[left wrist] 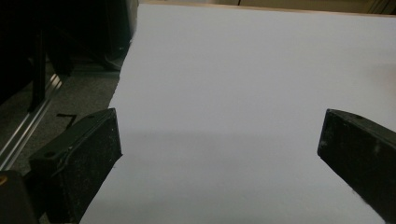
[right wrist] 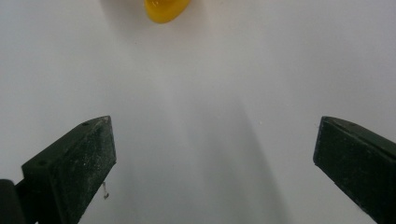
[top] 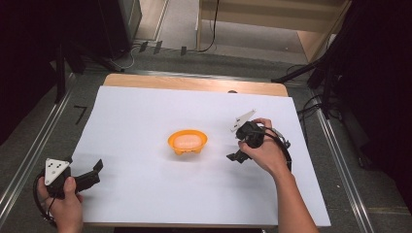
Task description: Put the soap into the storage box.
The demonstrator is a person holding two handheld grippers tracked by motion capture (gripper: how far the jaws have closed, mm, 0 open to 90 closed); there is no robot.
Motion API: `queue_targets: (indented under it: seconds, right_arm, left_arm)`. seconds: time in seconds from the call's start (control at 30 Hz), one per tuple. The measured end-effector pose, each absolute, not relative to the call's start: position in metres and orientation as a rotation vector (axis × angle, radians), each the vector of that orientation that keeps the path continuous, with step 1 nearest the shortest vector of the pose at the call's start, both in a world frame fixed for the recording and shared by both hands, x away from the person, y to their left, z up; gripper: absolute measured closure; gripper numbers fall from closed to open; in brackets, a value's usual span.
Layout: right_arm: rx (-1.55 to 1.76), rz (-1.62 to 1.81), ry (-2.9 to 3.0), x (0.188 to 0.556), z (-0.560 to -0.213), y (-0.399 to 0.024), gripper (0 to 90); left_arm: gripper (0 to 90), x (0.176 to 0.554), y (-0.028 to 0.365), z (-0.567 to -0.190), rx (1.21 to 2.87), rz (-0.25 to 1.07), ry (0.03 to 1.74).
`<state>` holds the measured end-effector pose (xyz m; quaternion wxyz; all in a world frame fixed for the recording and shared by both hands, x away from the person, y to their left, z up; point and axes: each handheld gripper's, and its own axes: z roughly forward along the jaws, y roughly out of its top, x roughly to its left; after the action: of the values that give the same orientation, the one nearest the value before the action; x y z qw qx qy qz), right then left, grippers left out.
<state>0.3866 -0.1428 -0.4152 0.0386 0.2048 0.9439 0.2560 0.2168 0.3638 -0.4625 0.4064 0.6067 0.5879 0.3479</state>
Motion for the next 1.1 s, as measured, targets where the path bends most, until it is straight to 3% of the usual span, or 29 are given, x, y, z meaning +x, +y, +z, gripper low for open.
queue_targets:
  seconds: [1.1]
  right_arm:
    - [0.924,1.055,2.614,0.341,-0.451,-0.212,0.0]
  left_arm:
    - [0.0,0.217,0.364,-0.463,1.529,0.872,1.483]
